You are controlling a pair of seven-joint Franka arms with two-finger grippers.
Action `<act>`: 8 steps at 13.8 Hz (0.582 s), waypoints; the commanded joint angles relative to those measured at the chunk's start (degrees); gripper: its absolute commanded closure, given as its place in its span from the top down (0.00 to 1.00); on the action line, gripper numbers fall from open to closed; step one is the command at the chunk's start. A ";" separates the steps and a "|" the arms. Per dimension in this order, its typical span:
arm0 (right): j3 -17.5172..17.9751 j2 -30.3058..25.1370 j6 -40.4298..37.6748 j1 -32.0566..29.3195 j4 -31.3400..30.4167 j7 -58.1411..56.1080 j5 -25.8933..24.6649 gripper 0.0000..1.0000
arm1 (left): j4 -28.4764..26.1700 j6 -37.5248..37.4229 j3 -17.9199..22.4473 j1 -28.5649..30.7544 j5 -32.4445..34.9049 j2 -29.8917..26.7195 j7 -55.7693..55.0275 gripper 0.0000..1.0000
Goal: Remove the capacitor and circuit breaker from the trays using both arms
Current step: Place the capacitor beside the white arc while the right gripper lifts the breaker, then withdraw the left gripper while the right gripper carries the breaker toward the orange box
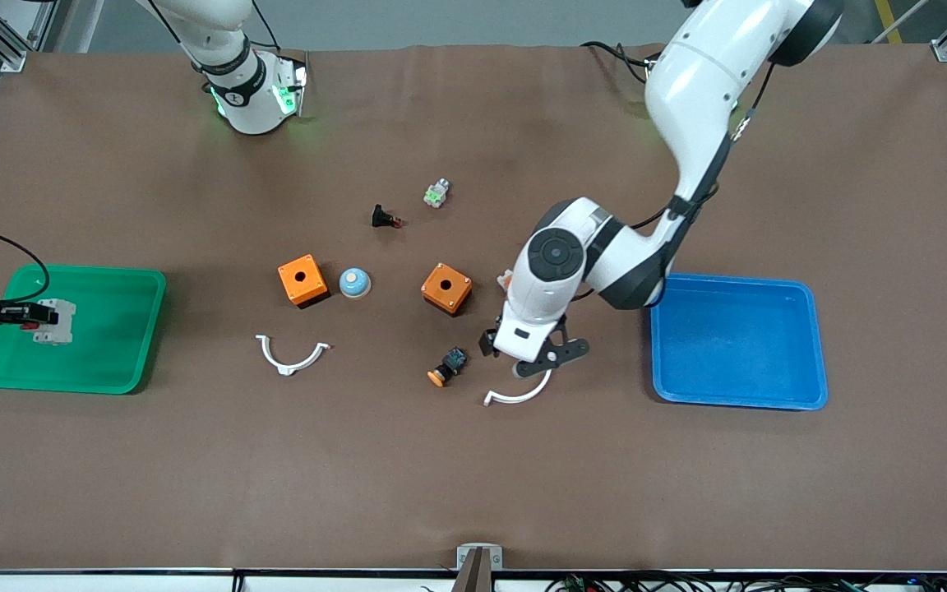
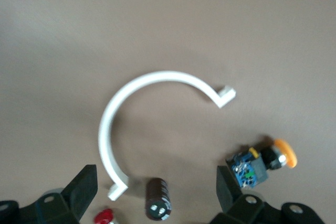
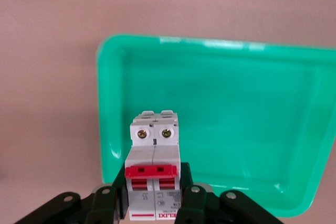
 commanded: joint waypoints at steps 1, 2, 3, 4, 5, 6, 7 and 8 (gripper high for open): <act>-0.27 -4.40 -1.60 5.30 -0.07 7.03 0.87 0.08 | -1.79 -5.32 0.47 4.27 1.83 -7.10 1.13 1.00; -0.19 -5.02 -3.34 6.98 -0.07 10.38 0.87 0.08 | -1.88 -6.47 0.38 5.94 2.10 -8.86 2.71 1.00; -0.10 -5.81 -4.75 10.04 -0.07 14.24 0.96 0.08 | -1.88 -9.18 0.38 8.05 2.10 -10.96 5.85 1.00; -0.19 -6.69 -5.29 13.29 -0.51 18.71 0.96 0.08 | -1.88 -11.82 0.38 9.29 2.10 -12.64 8.76 1.00; -0.19 -7.13 -5.99 16.46 -0.69 24.85 0.96 0.08 | -1.88 -14.45 0.38 10.95 2.01 -14.48 11.92 1.00; -0.19 -7.40 -6.17 19.27 -0.86 29.70 0.96 0.08 | -1.88 -16.74 0.38 13.06 2.01 -16.50 14.39 1.00; -0.19 -7.83 -6.17 21.65 -1.21 32.27 0.96 0.08 | -1.88 -18.85 0.30 15.17 2.01 -18.35 17.02 1.00; -0.10 -8.01 -5.82 23.94 -1.91 34.12 1.04 0.08 | -1.88 -20.79 0.21 17.10 1.93 -20.11 20.09 1.00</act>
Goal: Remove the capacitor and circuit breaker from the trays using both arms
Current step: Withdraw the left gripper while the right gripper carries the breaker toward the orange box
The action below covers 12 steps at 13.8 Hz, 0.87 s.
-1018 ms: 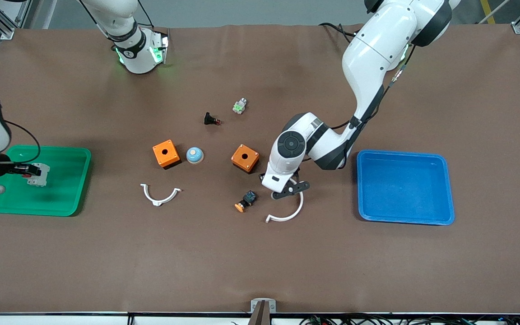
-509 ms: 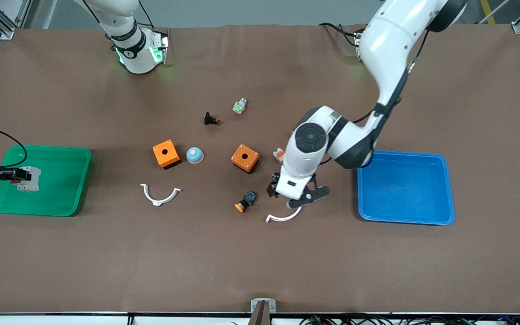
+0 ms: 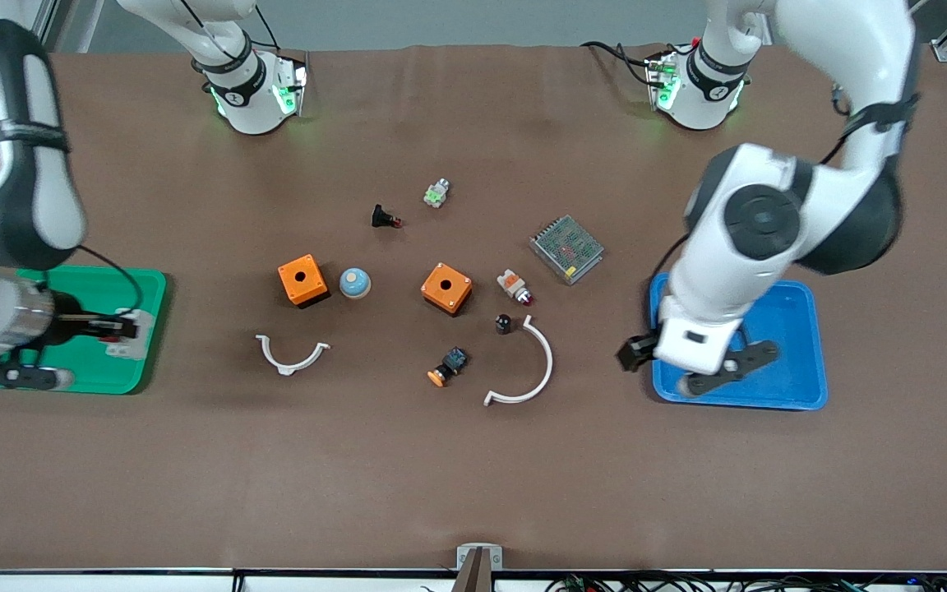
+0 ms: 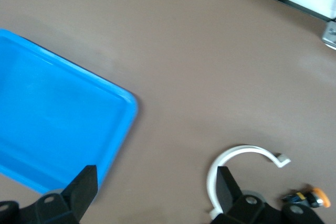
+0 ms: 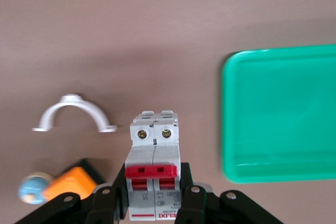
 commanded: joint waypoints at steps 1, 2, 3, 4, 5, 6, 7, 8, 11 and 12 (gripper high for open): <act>-0.78 -1.80 0.20 5.51 -2.29 6.99 2.13 0.08 | -1.87 -4.86 -0.52 4.67 0.71 -5.92 6.91 1.00; -0.78 -1.63 0.46 7.10 -2.29 10.50 5.28 0.08 | -1.79 -6.71 -0.52 6.87 0.10 -7.41 9.80 1.00; -0.78 -1.36 0.90 8.59 -2.38 13.32 7.57 0.08 | -1.78 -7.68 -0.86 9.24 -0.17 -8.65 12.27 1.00; -0.78 -1.27 2.04 10.18 -2.72 15.17 8.64 0.08 | -1.78 -8.47 -1.04 11.17 -0.26 -9.88 13.77 1.00; -0.78 -1.27 4.57 12.45 -4.47 17.63 9.09 0.08 | -1.78 -9.00 -1.04 12.59 -0.95 -10.93 13.88 1.00; -0.78 -1.27 7.38 14.83 -6.23 20.96 9.09 0.08 | -1.70 -9.53 -1.04 14.17 -2.53 -11.47 13.88 1.00; -0.78 -1.27 10.19 17.20 -7.81 24.56 9.09 0.05 | -1.70 -10.06 -1.04 15.23 -3.93 -12.17 13.96 1.00; -0.78 -1.01 13.44 19.75 -9.22 27.99 9.09 0.05 | -1.70 -10.41 -1.04 15.76 -4.21 -12.61 13.96 1.00; -0.87 1.79 19.78 25.91 -10.11 33.64 9.09 0.05 | -1.61 -11.03 -0.69 15.94 -4.12 -13.75 14.93 1.00; -0.87 2.85 21.28 27.23 -10.20 33.65 9.00 0.05 | -1.61 -11.03 -0.69 15.94 -4.04 -13.93 14.93 1.00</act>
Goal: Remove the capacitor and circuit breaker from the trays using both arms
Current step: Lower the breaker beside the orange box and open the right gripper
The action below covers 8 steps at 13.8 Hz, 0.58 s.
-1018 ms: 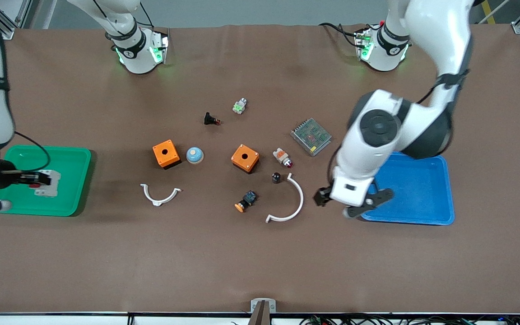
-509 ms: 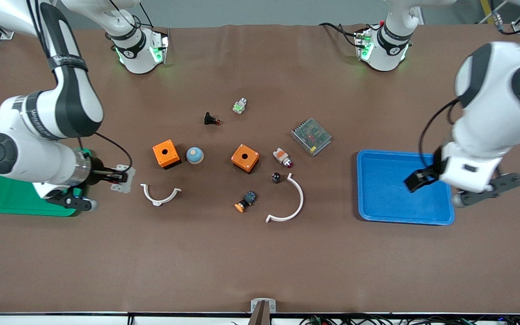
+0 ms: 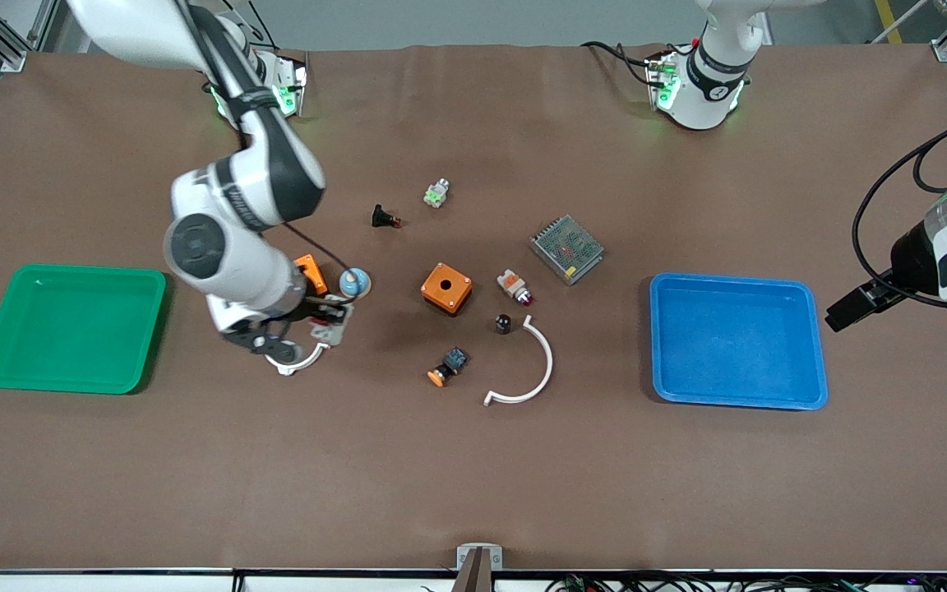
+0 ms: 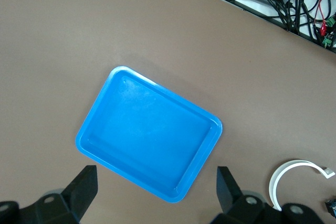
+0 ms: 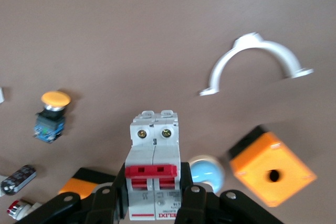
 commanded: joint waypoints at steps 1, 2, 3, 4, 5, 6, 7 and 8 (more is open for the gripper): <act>-0.84 2.16 3.62 2.90 -0.64 1.03 0.66 0.05 | -1.36 -0.60 -0.39 0.39 -0.54 -2.34 1.30 1.00; -0.84 3.30 5.37 3.86 -1.08 0.85 0.31 0.05 | -1.36 -0.78 -0.48 0.30 -0.45 -2.51 1.21 1.00; -0.93 4.44 6.87 4.39 -1.43 0.41 0.05 0.05 | -1.36 -1.13 -0.57 0.30 -0.45 -2.52 1.21 1.00; -0.93 5.93 8.28 4.75 -1.44 0.23 -0.56 0.05 | -1.36 -1.13 -0.48 0.39 -0.45 -2.60 1.64 1.00; -0.84 7.16 9.25 5.19 -1.44 0.23 -2.14 0.05 | -1.36 -1.13 -0.39 0.39 -0.45 -2.52 2.87 1.00; -0.84 7.96 9.96 5.62 -1.44 0.15 -3.20 0.05 | -1.36 -1.13 -0.22 0.39 -0.27 -2.52 4.62 1.00; -0.84 9.01 10.83 5.72 -1.44 0.14 -3.55 0.05 | -1.36 -1.13 -0.22 0.39 -0.18 -2.60 6.20 1.00; -0.84 9.63 11.45 5.72 -1.44 -0.29 -3.56 0.05 | -1.36 -1.13 -0.22 0.39 -0.27 -2.69 7.18 1.00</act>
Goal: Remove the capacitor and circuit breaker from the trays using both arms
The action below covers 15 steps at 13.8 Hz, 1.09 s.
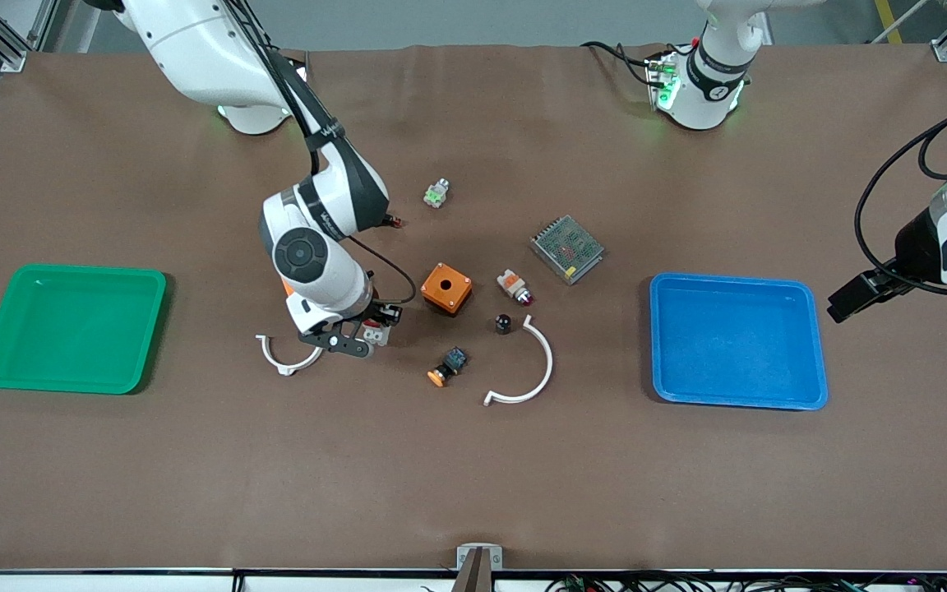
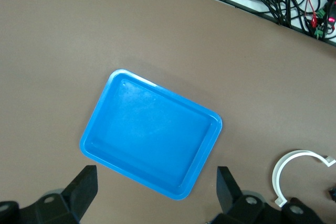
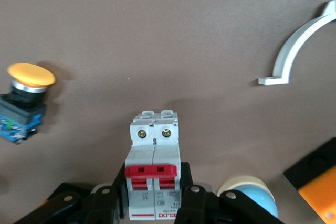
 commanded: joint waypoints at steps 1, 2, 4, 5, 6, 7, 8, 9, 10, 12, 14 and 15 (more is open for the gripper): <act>-0.63 1.26 1.11 0.77 0.22 -2.71 -1.08 0.05 | -1.24 -0.71 -0.03 0.38 -0.18 -2.22 3.80 1.00; -0.63 1.44 1.20 0.51 0.22 -4.21 -1.08 0.05 | -1.24 -0.71 0.14 0.46 -0.71 -2.75 5.46 1.00; -0.63 1.88 1.28 0.59 0.22 -4.49 -1.08 0.07 | -1.33 -0.88 -1.17 2.30 -0.80 -3.37 7.40 1.00; -0.63 1.88 1.29 0.77 0.22 -4.49 -1.08 0.08 | -1.24 -1.93 -1.17 2.40 -0.71 -3.63 8.19 1.00; -0.63 1.88 1.29 0.86 0.22 -4.49 -1.08 0.18 | -1.24 -2.55 -1.17 2.40 -0.71 -3.90 8.98 1.00; -0.63 1.88 1.02 0.86 0.31 -4.49 -1.08 0.42 | -1.33 -2.82 -1.09 2.57 -0.88 -4.51 10.21 1.00; -0.63 1.80 1.02 0.77 0.40 -4.49 -1.08 0.69 | -1.33 -3.25 -0.65 2.31 -0.89 -4.69 11.53 1.00; -0.72 1.71 0.76 0.77 0.31 -4.31 -1.17 1.00 | -1.33 -4.13 -0.13 1.96 -1.15 -5.13 13.19 1.00; -0.81 0.84 0.24 0.86 0.22 -4.40 -1.26 1.00 | -1.42 -4.48 0.40 1.78 -1.24 -5.48 14.60 1.00; -0.81 -2.14 -3.44 1.55 0.22 -4.05 -1.78 1.00 | -1.42 -5.89 0.50 1.87 -1.24 -7.06 16.28 1.00; -0.81 -6.71 -8.62 1.56 0.22 -4.13 -1.87 1.00 | -1.68 -6.86 2.76 0.48 -1.24 -7.85 19.17 1.00; -0.89 -9.51 -11.69 1.56 0.14 -4.13 -2.40 1.00 | -2.12 -7.04 5.56 -2.06 -1.32 -8.20 19.97 1.00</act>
